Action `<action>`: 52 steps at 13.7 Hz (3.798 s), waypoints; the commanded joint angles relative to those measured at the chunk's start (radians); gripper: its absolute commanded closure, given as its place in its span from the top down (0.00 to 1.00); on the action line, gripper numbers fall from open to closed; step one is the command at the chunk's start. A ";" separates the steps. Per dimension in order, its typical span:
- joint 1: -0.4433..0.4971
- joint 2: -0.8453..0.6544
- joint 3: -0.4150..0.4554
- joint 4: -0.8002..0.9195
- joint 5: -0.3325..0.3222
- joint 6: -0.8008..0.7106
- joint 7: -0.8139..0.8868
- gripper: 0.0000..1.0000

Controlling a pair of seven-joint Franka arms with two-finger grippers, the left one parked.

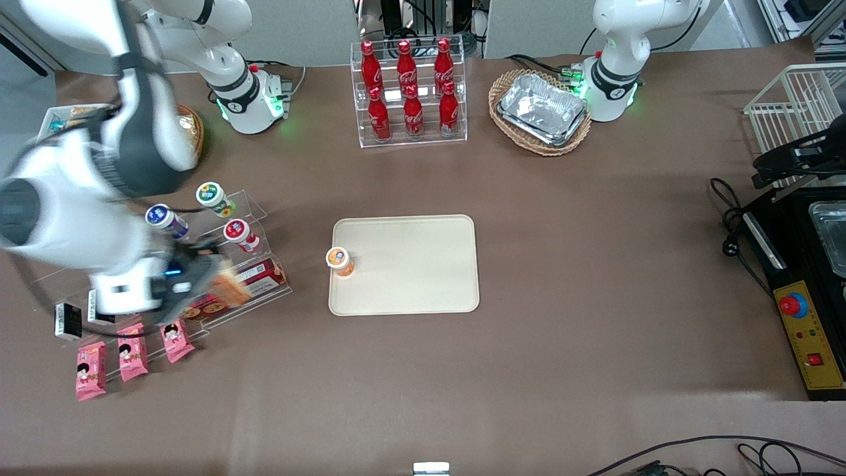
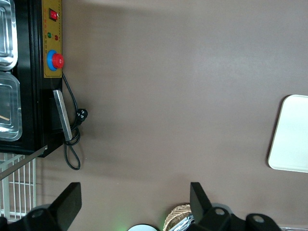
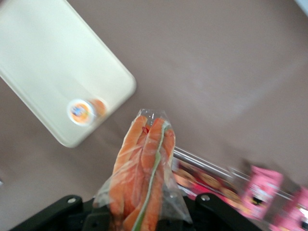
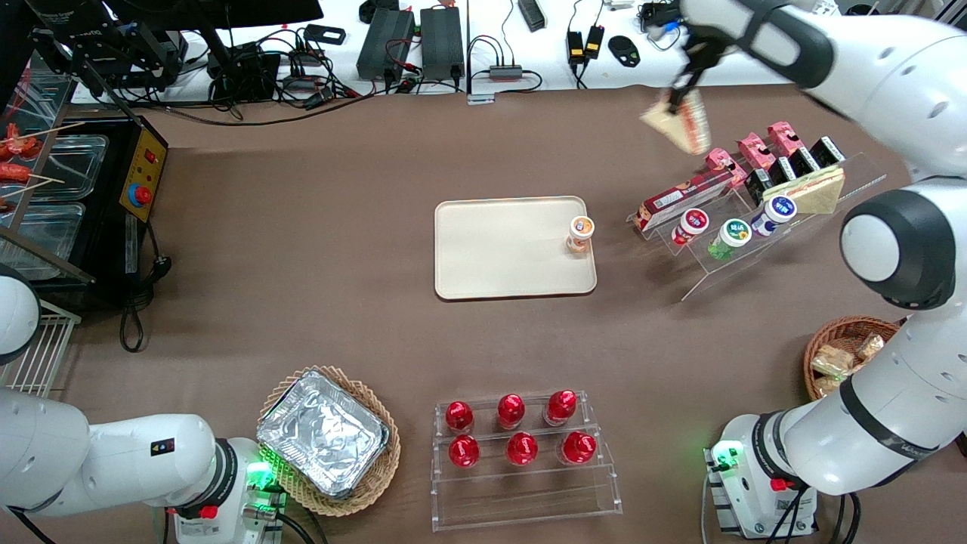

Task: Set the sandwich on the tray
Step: 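Carry the held sandwich with the right gripper over the cream tray, then lower the sandwich onto the tray and open the right gripper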

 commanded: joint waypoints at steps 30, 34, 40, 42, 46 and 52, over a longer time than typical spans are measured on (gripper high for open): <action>0.270 0.469 0.258 0.013 -0.170 0.599 -0.398 0.00; 0.270 0.484 0.258 0.013 -0.158 0.628 -0.381 1.00; 0.253 0.455 0.262 0.011 -0.149 0.607 -0.389 1.00; 0.253 0.420 0.264 0.011 -0.146 0.555 -0.390 1.00; 0.250 0.316 0.259 0.011 -0.079 0.425 -0.392 1.00; 0.162 0.112 0.239 0.014 -0.003 0.187 -0.375 1.00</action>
